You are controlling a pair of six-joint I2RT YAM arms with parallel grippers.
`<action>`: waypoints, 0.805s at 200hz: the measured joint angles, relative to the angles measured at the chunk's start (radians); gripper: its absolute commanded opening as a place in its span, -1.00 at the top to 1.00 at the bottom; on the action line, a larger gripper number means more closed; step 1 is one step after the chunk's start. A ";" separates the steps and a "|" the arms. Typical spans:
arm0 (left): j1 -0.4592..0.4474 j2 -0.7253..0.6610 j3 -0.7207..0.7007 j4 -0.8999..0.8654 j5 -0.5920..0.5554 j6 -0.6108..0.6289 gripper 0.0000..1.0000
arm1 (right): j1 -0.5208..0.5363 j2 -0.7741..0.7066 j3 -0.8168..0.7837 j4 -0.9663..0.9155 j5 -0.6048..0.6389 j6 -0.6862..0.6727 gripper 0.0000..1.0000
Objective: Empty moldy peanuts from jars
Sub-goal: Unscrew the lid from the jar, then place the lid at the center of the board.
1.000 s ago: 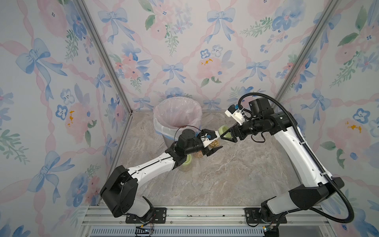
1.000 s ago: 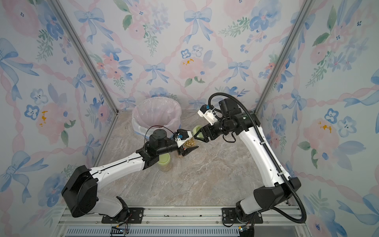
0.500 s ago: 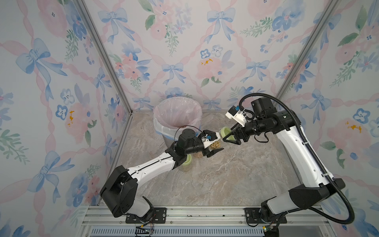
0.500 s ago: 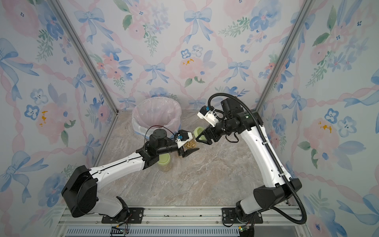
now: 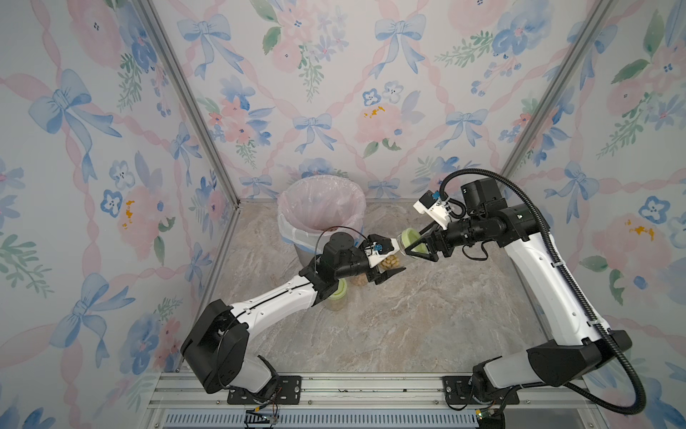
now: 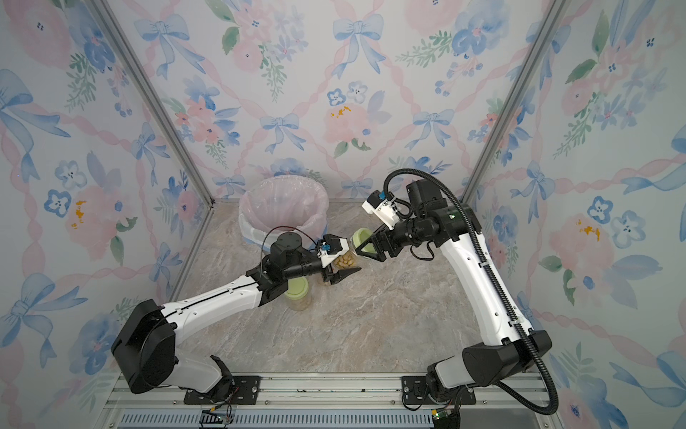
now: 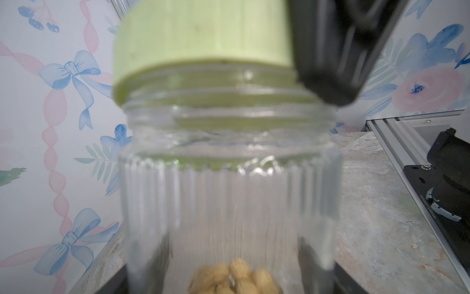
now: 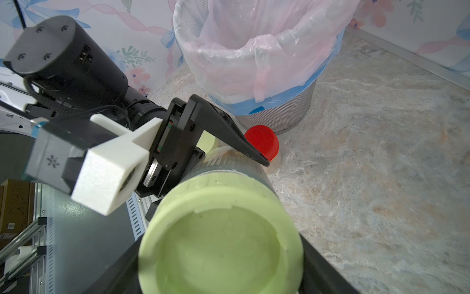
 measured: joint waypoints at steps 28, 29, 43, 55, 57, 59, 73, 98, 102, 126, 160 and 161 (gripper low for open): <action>0.000 0.000 0.000 -0.036 0.017 0.003 1.00 | -0.035 -0.029 -0.019 0.062 0.010 0.014 -0.57; 0.000 0.000 0.000 -0.037 0.018 0.003 1.00 | -0.035 -0.029 -0.019 0.063 0.011 0.014 -0.57; 0.000 0.000 0.000 -0.047 0.023 0.003 1.00 | -0.042 -0.035 -0.019 0.082 0.015 0.019 -0.57; 0.000 0.000 0.000 -0.053 0.023 0.003 1.00 | -0.047 -0.038 -0.021 0.093 0.018 0.023 -0.57; 0.000 0.000 0.000 -0.053 0.023 0.003 1.00 | -0.047 -0.039 -0.021 0.095 0.018 0.024 -0.57; 0.000 0.000 0.000 -0.053 0.023 0.003 1.00 | -0.047 -0.039 -0.021 0.097 0.018 0.026 -0.57; 0.000 0.000 0.000 -0.052 0.023 0.003 1.00 | -0.050 -0.040 -0.032 0.115 0.024 0.035 -0.58; 0.000 0.000 0.000 -0.052 0.022 0.003 1.00 | -0.091 -0.042 -0.062 0.153 0.056 0.079 -0.59; 0.000 0.000 0.000 -0.052 0.022 0.003 1.00 | -0.104 -0.042 -0.069 0.162 0.063 0.091 -0.59; 0.000 -0.008 0.000 -0.054 0.018 0.004 1.00 | -0.202 -0.042 -0.125 0.218 0.110 0.180 -0.60; 0.006 -0.032 0.000 -0.055 0.009 0.004 1.00 | -0.289 -0.004 -0.236 0.273 0.230 0.315 -0.60; 0.006 -0.033 0.000 -0.055 0.008 0.004 1.00 | -0.289 -0.003 -0.238 0.274 0.233 0.317 -0.60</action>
